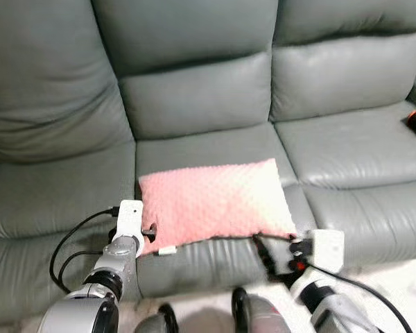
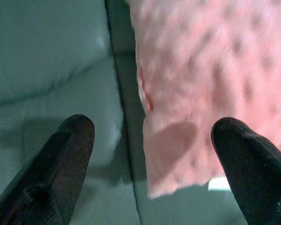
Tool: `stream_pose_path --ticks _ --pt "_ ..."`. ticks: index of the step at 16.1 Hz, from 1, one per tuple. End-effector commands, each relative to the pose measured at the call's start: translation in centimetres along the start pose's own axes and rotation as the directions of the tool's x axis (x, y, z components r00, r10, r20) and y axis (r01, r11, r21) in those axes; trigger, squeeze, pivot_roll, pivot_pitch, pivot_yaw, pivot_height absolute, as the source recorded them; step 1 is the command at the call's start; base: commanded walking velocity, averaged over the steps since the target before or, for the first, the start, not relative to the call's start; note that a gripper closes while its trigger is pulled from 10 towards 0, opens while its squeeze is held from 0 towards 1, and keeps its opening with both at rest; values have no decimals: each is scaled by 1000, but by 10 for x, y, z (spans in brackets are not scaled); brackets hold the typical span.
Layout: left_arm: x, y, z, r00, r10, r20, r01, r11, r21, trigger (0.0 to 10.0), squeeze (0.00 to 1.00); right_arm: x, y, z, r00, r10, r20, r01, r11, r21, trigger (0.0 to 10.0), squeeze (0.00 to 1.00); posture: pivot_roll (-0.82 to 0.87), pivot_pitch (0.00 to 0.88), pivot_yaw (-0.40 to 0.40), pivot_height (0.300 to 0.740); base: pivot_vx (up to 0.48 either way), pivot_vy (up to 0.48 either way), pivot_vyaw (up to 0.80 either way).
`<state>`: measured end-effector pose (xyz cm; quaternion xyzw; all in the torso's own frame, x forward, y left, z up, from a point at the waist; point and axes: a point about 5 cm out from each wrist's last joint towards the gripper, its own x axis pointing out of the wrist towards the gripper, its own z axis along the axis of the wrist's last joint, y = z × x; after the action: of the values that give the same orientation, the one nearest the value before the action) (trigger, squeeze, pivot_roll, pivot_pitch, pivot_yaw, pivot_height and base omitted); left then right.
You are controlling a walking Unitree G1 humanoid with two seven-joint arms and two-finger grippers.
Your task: Move the pillow to the sofa
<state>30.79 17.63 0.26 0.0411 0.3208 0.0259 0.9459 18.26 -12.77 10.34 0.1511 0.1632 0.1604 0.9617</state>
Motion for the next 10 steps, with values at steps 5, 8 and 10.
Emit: stream_pose_path --ticks 5,8,10 --pt "-2 -7 -17 998 25 -62 -19 996 84 10000 0 -15 8 -13 991 12 -131 -10 1000 15 10000 0 -418 431 57 740 0 0 0" --pt "0 -2 -1 995 97 3 -98 994 41 10000 0 -17 11 -6 995 7 -101 -5 1000 18 10000 0 -425 441 65 740 0 0 0" --pt "1 -6 18 996 70 58 -68 997 -39 10000 0 -19 11 -8 994 6 -106 -3 1000 23 10000 0 -418 444 66 740 0 0 0"
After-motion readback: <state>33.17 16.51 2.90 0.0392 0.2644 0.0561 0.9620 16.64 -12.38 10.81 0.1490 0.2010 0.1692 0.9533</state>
